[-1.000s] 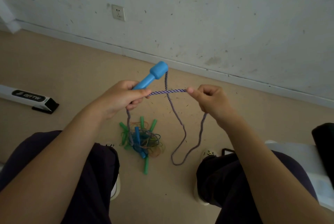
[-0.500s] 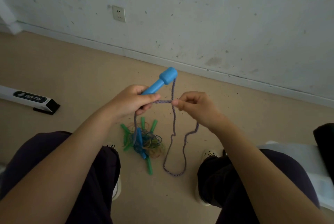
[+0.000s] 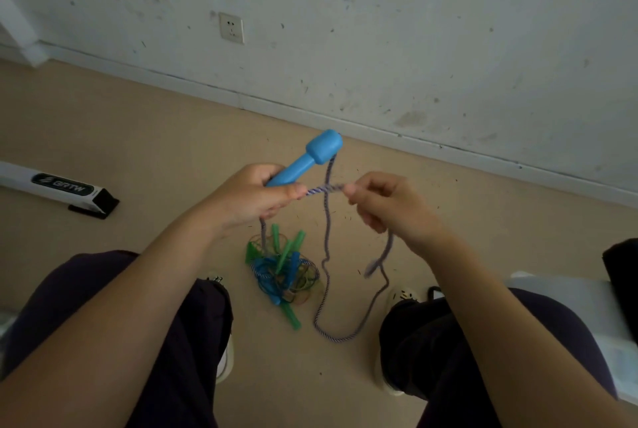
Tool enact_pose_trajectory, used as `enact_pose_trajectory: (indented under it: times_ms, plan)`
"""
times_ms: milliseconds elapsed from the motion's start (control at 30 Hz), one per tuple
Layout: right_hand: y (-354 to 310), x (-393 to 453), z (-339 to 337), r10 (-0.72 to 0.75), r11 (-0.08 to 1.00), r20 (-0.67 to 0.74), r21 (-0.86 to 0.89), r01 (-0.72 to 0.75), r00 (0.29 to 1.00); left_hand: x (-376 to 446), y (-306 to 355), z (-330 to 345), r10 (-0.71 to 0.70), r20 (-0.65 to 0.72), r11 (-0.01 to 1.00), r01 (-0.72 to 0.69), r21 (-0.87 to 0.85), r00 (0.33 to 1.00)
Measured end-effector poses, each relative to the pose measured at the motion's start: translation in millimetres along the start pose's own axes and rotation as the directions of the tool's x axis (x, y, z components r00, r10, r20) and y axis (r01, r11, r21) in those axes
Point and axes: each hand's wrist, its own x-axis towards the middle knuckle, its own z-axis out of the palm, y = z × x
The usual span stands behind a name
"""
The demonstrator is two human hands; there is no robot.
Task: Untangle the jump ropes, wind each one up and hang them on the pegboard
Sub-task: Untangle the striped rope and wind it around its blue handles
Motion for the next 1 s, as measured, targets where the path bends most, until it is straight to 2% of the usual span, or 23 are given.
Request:
enact_pose_trajectory:
  times_ms: [67,133,200,300,367,433,500,567,667,767,867,933,1000]
  plan:
    - [1,-1,13,0.060,0.998,0.133,-0.040,-0.055,0.989,-1,0,13,0.001,0.070,1.000,0.000,-0.014,0.998]
    - [4,-3,25,0.050,0.992,0.231,-0.122,-0.022,0.972,-1,1,24,0.005,0.126,1.000,-0.002,-0.019,0.992]
    - [6,-3,30,0.018,0.988,0.229,-0.153,0.018,0.973,-1,3,27,0.017,0.149,1.000,-0.014,-0.023,0.989]
    - [5,3,21,-0.025,0.997,0.090,-0.073,0.032,0.996,3,4,15,0.052,0.081,0.999,-0.052,0.006,0.995]
    - [4,6,7,-0.048,0.999,-0.075,0.021,0.050,0.996,5,3,4,0.063,-0.006,0.998,-0.063,0.023,0.998]
    - [3,7,-6,-0.033,0.995,-0.259,0.081,0.056,0.965,7,2,-4,0.076,-0.068,0.997,-0.076,0.011,0.995]
    - [2,7,-12,-0.013,0.991,-0.335,0.118,0.056,0.942,6,1,-8,0.074,-0.076,0.997,-0.073,0.017,0.994]
    - [2,5,-13,-0.013,0.992,-0.273,0.117,0.047,0.962,4,1,-7,0.045,-0.035,0.999,-0.044,0.028,0.998]
    - [1,0,-6,-0.029,0.998,-0.044,0.062,0.032,0.999,1,2,3,0.009,0.046,1.000,-0.008,-0.023,0.999]
    - [0,-3,9,-0.005,1.000,0.123,0.006,0.005,0.992,0,5,16,0.017,0.111,0.996,-0.007,-0.088,0.994]
    - [3,-3,21,-0.037,0.999,0.236,-0.011,0.041,0.971,-1,7,24,0.038,0.152,0.997,-0.028,-0.070,0.988]
    - [3,-1,21,-0.058,0.998,0.193,0.020,0.055,0.980,-1,8,21,0.044,0.142,0.998,-0.039,-0.039,0.989]
    - [2,2,13,-0.065,0.997,0.037,0.050,0.063,0.997,1,7,14,0.042,0.093,0.999,-0.042,-0.012,0.995]
